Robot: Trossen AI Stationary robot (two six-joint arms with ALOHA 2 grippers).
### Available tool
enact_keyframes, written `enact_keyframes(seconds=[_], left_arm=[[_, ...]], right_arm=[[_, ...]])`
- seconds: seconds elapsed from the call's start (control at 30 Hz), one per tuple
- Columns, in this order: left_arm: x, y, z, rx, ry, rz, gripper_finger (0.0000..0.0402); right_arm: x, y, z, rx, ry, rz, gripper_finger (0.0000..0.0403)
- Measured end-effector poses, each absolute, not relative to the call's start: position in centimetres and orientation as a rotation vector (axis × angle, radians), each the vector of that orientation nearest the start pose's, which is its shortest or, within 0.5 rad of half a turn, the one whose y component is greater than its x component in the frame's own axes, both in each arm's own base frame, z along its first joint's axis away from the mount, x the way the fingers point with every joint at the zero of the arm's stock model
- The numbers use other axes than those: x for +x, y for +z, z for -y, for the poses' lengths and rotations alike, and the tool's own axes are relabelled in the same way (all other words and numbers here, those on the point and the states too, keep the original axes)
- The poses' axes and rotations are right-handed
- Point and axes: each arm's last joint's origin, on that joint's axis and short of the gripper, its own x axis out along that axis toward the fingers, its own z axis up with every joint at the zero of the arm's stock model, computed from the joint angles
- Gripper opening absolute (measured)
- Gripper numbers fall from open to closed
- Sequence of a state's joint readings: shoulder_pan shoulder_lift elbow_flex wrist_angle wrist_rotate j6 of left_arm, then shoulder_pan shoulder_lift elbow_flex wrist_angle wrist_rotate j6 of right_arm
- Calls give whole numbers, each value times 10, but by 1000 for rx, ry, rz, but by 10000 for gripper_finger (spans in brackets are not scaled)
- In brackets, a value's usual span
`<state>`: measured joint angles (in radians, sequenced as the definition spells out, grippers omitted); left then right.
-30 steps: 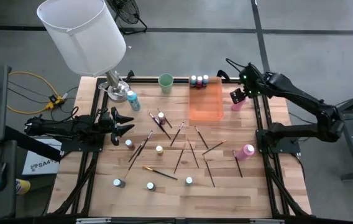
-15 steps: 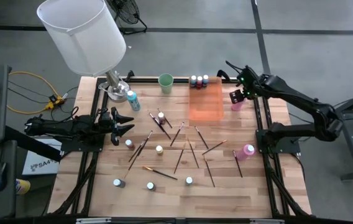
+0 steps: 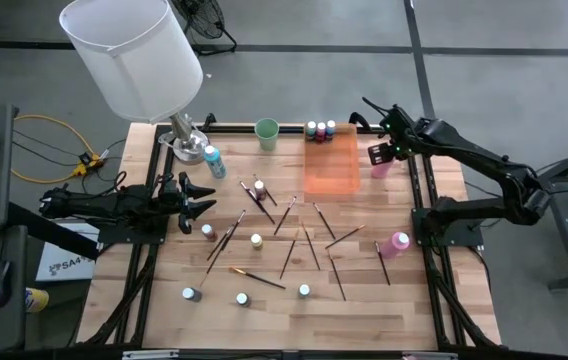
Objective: Pick & Place Paint Supplies
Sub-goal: Put the large pink paint bottle into the orange bin
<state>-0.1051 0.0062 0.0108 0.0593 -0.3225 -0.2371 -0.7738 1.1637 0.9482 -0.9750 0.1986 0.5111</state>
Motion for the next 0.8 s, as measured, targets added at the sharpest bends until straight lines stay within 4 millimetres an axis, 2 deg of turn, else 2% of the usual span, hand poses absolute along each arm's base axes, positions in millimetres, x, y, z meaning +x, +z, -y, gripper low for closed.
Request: enact_keyframes(seconds=[0.13,0.47,0.6,0.8], left_arm=[[96,172,1,-250,209,88,168],[96,172,1,-250,209,88,168],[96,172,1,-250,209,88,168],[96,172,1,-250,209,88,168]], right_arm=[[141,263,146,757,-1147,-956,117],[137,269,141,745,-1109,-948,115],[136,286,140,728,-1101,-916,115],[139,327,143,676,-1066,-838,115]])
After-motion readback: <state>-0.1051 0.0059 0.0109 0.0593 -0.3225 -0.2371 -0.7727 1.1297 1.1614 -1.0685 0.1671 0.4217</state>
